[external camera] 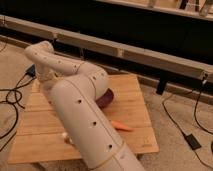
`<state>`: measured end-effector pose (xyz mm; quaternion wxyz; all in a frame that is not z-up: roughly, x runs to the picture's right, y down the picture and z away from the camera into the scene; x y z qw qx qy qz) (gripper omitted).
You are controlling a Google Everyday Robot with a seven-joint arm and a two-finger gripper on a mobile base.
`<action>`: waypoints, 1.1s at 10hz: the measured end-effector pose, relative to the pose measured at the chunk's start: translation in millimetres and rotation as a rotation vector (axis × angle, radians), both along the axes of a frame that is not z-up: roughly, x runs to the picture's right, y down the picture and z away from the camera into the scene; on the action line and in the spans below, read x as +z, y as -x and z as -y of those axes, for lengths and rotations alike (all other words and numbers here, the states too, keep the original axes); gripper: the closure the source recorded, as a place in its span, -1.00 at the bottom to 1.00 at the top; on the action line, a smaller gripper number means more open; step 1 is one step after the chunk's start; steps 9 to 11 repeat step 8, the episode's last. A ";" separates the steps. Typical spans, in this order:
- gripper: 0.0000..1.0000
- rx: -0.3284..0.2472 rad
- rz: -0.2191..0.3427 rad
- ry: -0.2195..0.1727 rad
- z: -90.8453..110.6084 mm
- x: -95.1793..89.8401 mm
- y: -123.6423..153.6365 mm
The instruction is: Pick up the ceramic cup
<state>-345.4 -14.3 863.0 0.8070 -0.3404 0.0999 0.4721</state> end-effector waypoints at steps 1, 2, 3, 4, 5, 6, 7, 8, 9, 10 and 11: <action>1.00 -0.004 -0.009 -0.005 4.0 -8.5 -0.2; 1.00 -0.008 -0.011 -0.011 8.1 -19.1 1.2; 1.00 -0.014 -0.008 -0.012 9.9 -28.1 2.3; 1.00 -0.017 -0.001 -0.015 12.3 -37.2 4.0; 1.00 -0.016 0.011 -0.016 14.9 -46.0 5.1; 1.00 -0.013 0.018 -0.015 16.3 -50.6 5.1; 1.00 -0.008 0.028 -0.013 17.6 -55.3 5.1; 1.00 -0.005 0.043 -0.012 18.7 -60.3 5.6; 1.00 -0.005 0.043 -0.012 18.7 -60.3 5.6; 1.00 -0.005 0.043 -0.012 18.7 -60.3 5.6; 1.00 -0.005 0.043 -0.012 18.7 -60.3 5.6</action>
